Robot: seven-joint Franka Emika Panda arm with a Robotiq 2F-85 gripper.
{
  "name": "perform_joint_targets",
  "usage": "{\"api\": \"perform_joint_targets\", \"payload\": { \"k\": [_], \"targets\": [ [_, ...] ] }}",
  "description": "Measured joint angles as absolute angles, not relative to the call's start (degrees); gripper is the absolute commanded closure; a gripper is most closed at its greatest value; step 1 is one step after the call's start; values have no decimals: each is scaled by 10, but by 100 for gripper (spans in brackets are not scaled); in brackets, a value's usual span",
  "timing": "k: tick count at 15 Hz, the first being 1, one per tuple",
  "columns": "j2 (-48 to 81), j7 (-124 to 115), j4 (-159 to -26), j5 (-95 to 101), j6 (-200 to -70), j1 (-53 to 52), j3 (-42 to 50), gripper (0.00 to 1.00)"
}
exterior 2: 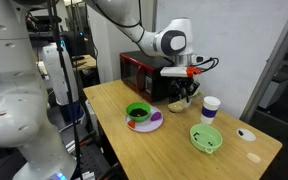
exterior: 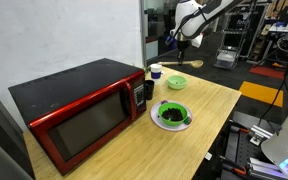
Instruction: Use the ladle to scoop some of the contents in the light green bowl into the green pot on the right
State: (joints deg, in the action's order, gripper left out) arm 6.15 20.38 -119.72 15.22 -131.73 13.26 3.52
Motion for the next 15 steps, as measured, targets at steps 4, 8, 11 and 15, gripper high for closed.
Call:
{"api": "perform_joint_targets", "payload": {
  "k": [4, 8, 11, 15],
  "targets": [
    [30, 232, -1278, 150, -1352, 124, 40, 94],
    [1, 248, -1371, 143, -1424, 113, 41, 94],
    [-7, 238, -1429, 145, -1483, 107, 45, 94],
    [5, 214, -1468, 163, -1525, 108, 68, 94]
  ]
}}
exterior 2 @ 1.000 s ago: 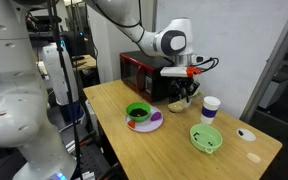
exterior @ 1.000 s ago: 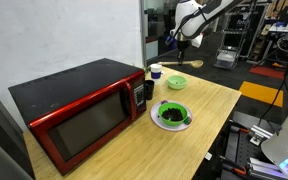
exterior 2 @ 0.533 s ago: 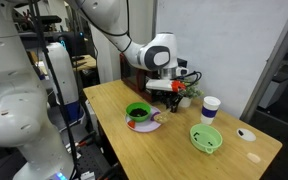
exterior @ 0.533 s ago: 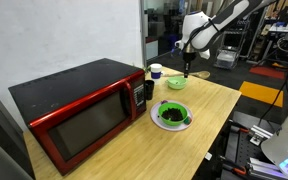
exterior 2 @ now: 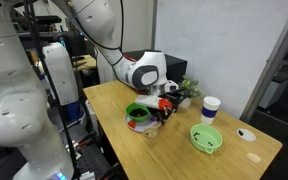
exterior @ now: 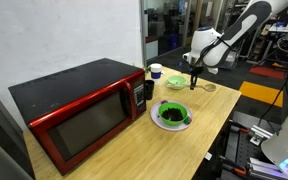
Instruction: Use the ladle to scoop some of the contents in the light green bowl into the green pot on the right
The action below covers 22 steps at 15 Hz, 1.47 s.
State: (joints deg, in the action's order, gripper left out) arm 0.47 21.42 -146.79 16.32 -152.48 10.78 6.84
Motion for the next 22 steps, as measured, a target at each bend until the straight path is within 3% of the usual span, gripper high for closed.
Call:
{"api": "perform_joint_targets", "payload": {
  "k": [8, 9, 11, 17, 22],
  "targets": [
    [116, 193, -1448, 176, -1578, 117, 120, 94],
    [126, 193, -1445, 173, -1585, 117, 119, 53],
    [142, 193, -1442, 169, -1598, 117, 118, 46],
    [153, 193, -1431, 170, -1607, 116, 117, 4],
    [123, 193, -1413, 169, -1594, 110, 111, 0]
  ]
}}
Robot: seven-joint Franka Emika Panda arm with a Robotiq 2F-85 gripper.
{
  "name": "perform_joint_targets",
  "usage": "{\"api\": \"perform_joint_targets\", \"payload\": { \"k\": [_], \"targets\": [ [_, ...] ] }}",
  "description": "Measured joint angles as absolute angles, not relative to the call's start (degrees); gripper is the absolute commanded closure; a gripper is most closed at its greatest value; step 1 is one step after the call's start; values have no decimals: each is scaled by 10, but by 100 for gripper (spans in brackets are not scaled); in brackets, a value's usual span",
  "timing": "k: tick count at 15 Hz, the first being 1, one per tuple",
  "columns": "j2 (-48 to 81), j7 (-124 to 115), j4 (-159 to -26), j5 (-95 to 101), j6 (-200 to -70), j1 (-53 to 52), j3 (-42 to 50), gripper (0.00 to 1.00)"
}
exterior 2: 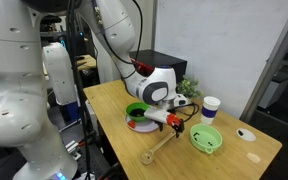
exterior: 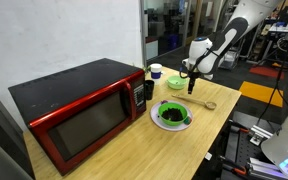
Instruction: Use the ladle to scoop some of the contents in the light green bowl into the green pot on the right
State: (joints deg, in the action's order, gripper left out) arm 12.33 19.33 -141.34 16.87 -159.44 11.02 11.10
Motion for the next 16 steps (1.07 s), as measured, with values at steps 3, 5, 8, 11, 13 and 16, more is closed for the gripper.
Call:
{"api": "perform_joint_targets", "payload": {
  "k": [3, 5, 8, 11, 13, 16],
  "targets": [
    [68, 211, -1400, 131, -1526, 107, 85, 0],
    [21, 234, -1392, 89, -1467, 99, 66, 0],
    [-52, 263, -1382, 28, -1386, 73, 53, 0],
    [-116, 267, -1378, -4, -1309, 43, 52, 0],
    [-156, 268, -1379, -27, -1250, 21, 52, 0],
    [-201, 270, -1382, -64, -1175, -16, 51, 0]
  ]
}}
